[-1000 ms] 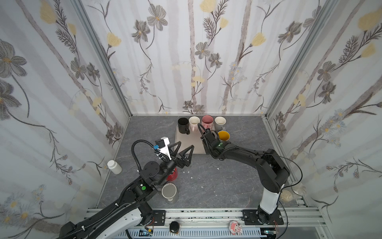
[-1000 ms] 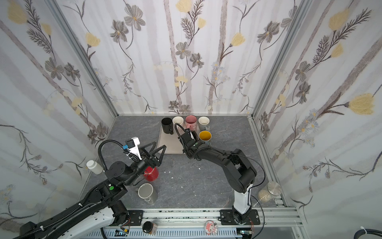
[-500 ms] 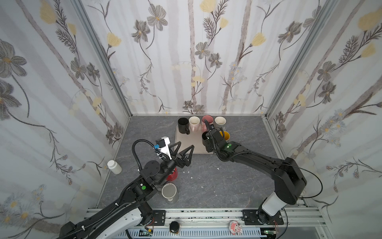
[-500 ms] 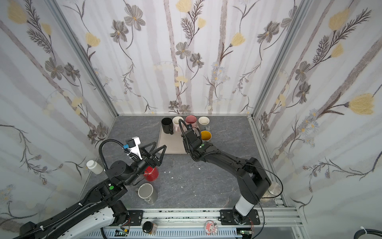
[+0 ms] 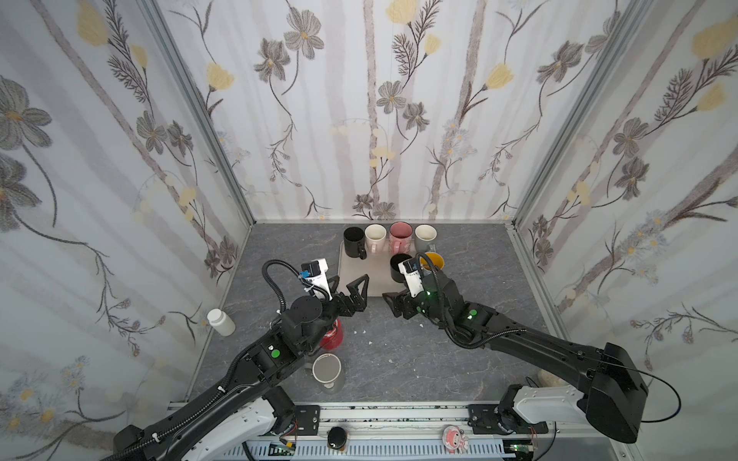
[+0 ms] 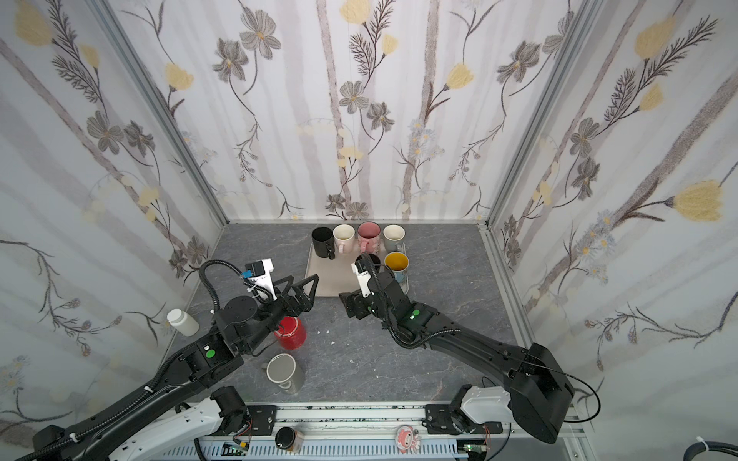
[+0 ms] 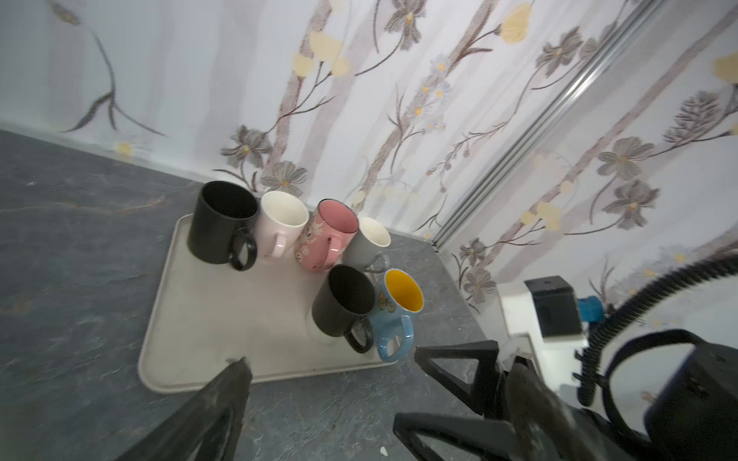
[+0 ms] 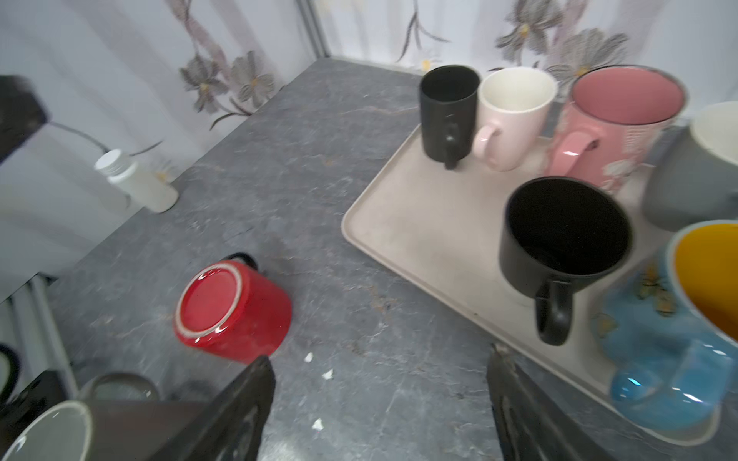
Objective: Turn the mug right side up
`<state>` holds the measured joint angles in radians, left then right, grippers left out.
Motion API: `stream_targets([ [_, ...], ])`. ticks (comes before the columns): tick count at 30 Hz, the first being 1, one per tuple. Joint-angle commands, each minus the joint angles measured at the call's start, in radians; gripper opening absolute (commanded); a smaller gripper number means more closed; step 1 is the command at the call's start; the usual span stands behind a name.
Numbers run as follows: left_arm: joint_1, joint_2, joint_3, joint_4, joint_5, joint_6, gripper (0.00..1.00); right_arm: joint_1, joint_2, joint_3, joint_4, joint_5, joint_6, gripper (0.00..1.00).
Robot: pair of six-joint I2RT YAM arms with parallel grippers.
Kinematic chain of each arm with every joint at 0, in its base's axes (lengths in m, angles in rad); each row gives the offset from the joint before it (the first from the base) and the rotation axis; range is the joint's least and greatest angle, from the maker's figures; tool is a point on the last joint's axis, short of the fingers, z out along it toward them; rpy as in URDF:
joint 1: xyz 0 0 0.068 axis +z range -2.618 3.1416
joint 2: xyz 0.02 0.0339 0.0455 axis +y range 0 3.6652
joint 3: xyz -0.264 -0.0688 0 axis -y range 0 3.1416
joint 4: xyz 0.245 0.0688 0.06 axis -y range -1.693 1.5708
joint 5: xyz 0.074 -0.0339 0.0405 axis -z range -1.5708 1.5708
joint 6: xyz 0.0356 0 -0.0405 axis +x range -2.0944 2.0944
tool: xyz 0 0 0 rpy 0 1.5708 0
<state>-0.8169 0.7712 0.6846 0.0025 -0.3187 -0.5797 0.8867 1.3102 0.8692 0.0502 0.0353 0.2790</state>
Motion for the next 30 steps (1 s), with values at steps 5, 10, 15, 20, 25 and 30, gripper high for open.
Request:
stream_targets([
  [5, 0.009, -0.024, 0.036, -0.387, -0.282, -0.21, 1.0, 0.118, 0.133, 0.017, 0.18, -0.145, -0.018, 0.87],
  [10, 0.013, -0.087, 0.012, -0.413, -0.322, -0.265, 1.0, 0.2, 0.317, 0.16, 0.206, -0.098, -0.061, 1.0],
  [15, 0.015, -0.153, 0.003, -0.399, -0.344, -0.261, 1.0, 0.246, 0.507, 0.32, 0.172, -0.024, -0.066, 1.0],
  [20, 0.015, -0.193, -0.006, -0.401, -0.358, -0.255, 1.0, 0.269, 0.617, 0.405, 0.142, 0.028, -0.069, 1.0],
  [25, 0.014, -0.227, -0.026, -0.4, -0.379, -0.263, 1.0, 0.289, 0.669, 0.44, 0.144, 0.017, -0.093, 1.0],
  [30, 0.017, -0.234, -0.038, -0.38, -0.378, -0.258, 1.0, 0.294, 0.727, 0.495, 0.095, 0.011, -0.104, 1.0],
])
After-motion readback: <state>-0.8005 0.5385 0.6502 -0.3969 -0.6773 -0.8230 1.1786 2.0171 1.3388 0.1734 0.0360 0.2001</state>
